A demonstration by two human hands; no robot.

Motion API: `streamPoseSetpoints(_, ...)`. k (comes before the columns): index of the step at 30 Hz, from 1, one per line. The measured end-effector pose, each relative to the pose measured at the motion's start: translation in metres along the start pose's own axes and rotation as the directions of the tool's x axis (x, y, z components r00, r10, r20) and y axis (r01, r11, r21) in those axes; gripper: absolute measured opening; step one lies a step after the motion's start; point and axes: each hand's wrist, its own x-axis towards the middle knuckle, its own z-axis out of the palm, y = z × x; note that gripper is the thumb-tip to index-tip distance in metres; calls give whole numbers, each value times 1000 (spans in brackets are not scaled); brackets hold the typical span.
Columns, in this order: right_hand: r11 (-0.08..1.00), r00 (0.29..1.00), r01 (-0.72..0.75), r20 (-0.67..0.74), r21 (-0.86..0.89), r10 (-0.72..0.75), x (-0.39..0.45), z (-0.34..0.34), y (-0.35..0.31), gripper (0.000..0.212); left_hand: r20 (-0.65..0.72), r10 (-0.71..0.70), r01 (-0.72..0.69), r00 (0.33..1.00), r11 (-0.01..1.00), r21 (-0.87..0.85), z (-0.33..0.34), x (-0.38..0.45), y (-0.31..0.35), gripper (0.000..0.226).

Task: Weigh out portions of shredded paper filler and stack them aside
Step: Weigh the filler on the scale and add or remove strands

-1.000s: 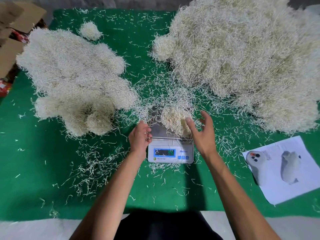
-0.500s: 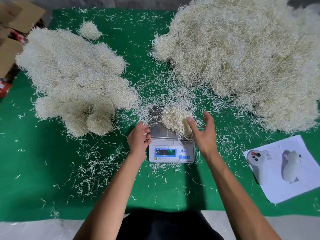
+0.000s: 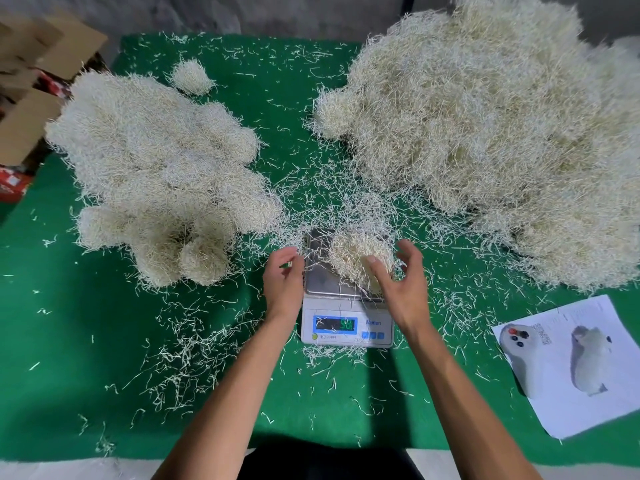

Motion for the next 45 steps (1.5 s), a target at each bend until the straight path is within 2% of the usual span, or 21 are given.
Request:
streamPoseSetpoints(2,1000,1000,7,-4,11,-7,-1,1,3,103,39,136,-141,990,976,164,-1,12,4,41)
streamPoseSetpoints(4,1000,1000,5,-6,9,-5,-4,-2,9,95,176,182,-235,967,906,353,-6,34,5,65)
streamPoseSetpoints(5,1000,1000,1,-4,4,-1,-5,-3,13,93,277,166,-285,947,831,477,-9,46,5,72)
streamPoseSetpoints(7,1000,1000,-6,3,-11,6,-7,-7,18,93,432,48,-348,901,675,651,-14,65,4,77)
streamPoseSetpoints(9,1000,1000,-9,14,-20,9,-8,-8,20,91,479,-63,-338,875,629,700,-16,73,-3,73)
streamPoseSetpoints(10,1000,1000,-7,16,-17,7,-9,-8,20,89,483,-74,-338,872,622,706,-17,72,-8,70)
streamPoseSetpoints(16,1000,1000,13,-19,7,-13,-10,-7,25,76,314,111,-311,943,629,713,-25,60,-24,29)
streamPoseSetpoints(20,998,995,33,-93,52,-28,-3,-12,19,68,203,321,-374,925,674,638,-44,68,8,25)
streamPoseSetpoints(22,995,993,63,-107,72,-55,1,-10,8,66,184,379,-407,907,679,611,-53,71,32,25)
streamPoseSetpoints(24,989,988,128,-97,77,-120,5,-4,-9,60,202,427,-456,881,655,603,-58,70,54,24)
streamPoseSetpoints(27,933,928,358,-100,-34,-360,12,12,-41,34,209,491,-518,846,661,543,-61,59,82,24)
streamPoseSetpoints(30,876,875,479,-48,-63,-482,15,33,-72,21,210,502,-539,839,712,450,-65,47,101,29)
streamPoseSetpoints(35,888,862,460,234,6,-449,6,65,-106,36,154,456,-481,877,816,322,-71,33,119,34)
streamPoseSetpoints(37,891,852,454,289,7,-436,2,74,-112,42,142,398,-422,906,867,266,-74,30,119,32)
streamPoseSetpoints(41,913,874,406,272,46,-402,-4,85,-118,47,162,345,-374,924,902,213,-75,26,115,24)
streamPoseSetpoints(45,916,886,393,231,87,-402,0,85,-115,28,180,417,-449,891,866,220,-78,21,110,21)
